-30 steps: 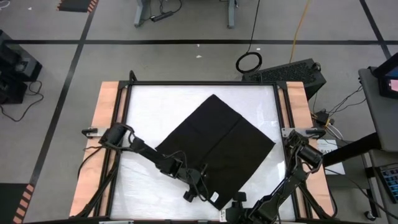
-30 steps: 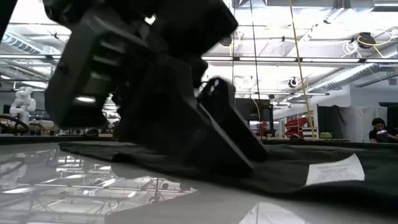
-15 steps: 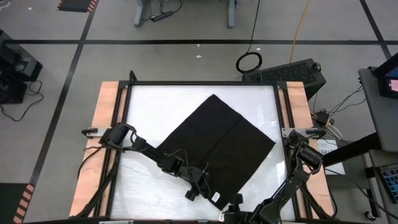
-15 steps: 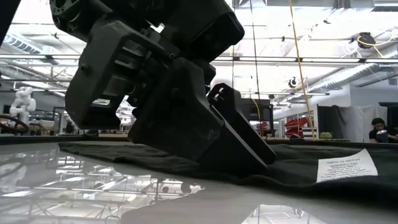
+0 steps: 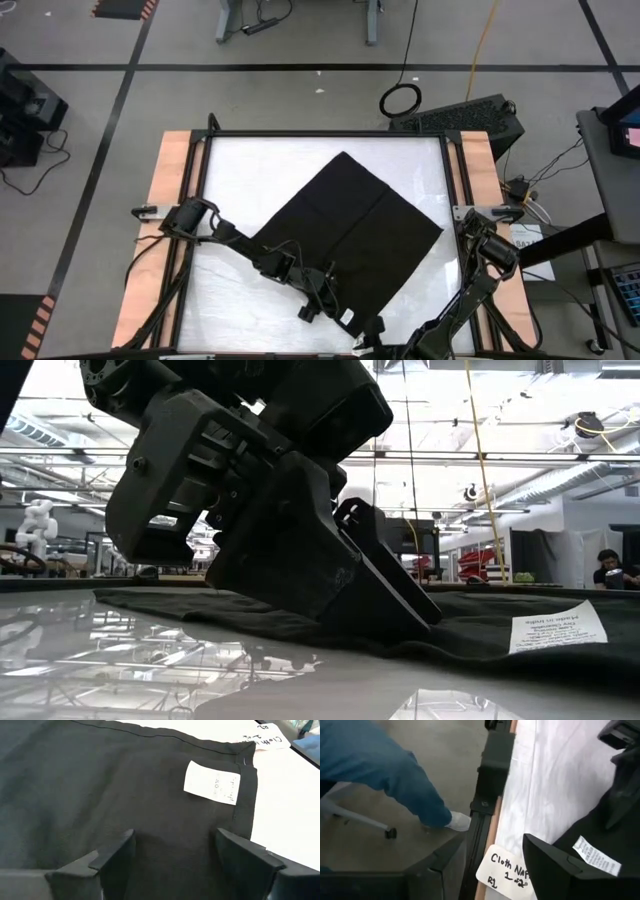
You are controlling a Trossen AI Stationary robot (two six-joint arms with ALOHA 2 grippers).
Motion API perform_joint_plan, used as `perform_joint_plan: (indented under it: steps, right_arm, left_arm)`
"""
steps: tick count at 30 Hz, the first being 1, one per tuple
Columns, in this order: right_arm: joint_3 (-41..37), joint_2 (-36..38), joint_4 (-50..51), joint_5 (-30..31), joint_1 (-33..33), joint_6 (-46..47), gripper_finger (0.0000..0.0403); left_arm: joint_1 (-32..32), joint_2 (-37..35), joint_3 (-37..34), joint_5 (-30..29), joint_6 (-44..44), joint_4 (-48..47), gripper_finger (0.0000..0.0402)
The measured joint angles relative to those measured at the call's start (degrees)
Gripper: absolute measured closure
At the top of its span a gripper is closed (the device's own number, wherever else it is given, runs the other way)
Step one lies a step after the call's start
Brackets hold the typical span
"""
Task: Roll napkin
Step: Roll the black napkin
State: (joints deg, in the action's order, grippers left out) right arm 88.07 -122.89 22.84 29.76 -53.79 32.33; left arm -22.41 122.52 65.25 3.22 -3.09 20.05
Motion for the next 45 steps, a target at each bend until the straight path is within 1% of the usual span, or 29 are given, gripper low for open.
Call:
perform_joint_plan:
  steps: [7, 10, 13, 15, 18, 24, 26, 30, 37, 41, 45]
  right_arm:
    - [0.26, -4.51, -1.07, -4.16, -0.44, -0.03, 0.0216]
    - [1.49, -5.89, 0.09, -2.83, -0.50, -0.01, 0.0217]
    - [3.49, -7.08, 3.87, -0.96, -0.57, 0.01, 0.0231]
    - [5.16, -7.60, 7.12, 0.12, -0.76, 0.06, 0.0248]
    - [6.09, -7.65, 11.64, 1.91, -1.12, 0.13, 0.0283]
    - [6.51, -7.70, 13.57, 2.93, -1.54, 1.66, 0.0377]
    - [6.73, -7.70, 13.66, 2.82, -1.56, 1.21, 0.0395]
    - [9.39, -7.74, 18.27, 2.43, -1.49, 1.89, 0.0398]
    - [16.14, -7.85, 31.37, 5.14, -1.30, 2.97, 0.0402]
    - [18.04, -7.85, 35.54, 4.91, -0.67, 3.59, 0.0403]
    - [19.26, -7.85, 37.32, 4.84, 0.33, 3.50, 0.0403]
  left_arm:
    - [-0.02, 0.02, 0.00, 0.01, -0.02, -0.05, 0.0124]
    - [0.13, 0.04, -0.02, 0.08, 0.11, -0.15, 0.0124]
    - [0.40, 0.07, -0.04, 0.77, 1.09, -0.22, 0.0124]
    - [0.55, 0.07, -0.04, 1.59, 1.18, -0.22, 0.0124]
    - [0.55, 0.07, -0.04, 1.60, 1.20, -0.21, 0.0124]
    - [0.59, 0.07, -0.04, 1.69, 1.25, -0.20, 0.0124]
    - [0.59, 0.07, -0.04, 1.79, 1.24, -0.20, 0.0124]
    - [0.59, 0.07, -0.04, 2.35, 1.25, -0.15, 0.0124]
    - [0.61, 0.07, -0.04, 2.38, 1.22, -0.11, 0.0124]
    - [0.67, 0.09, -0.07, 2.39, 1.20, -0.02, 0.0124]
    - [0.66, 0.09, -0.07, 2.31, 1.20, -0.03, 0.0124]
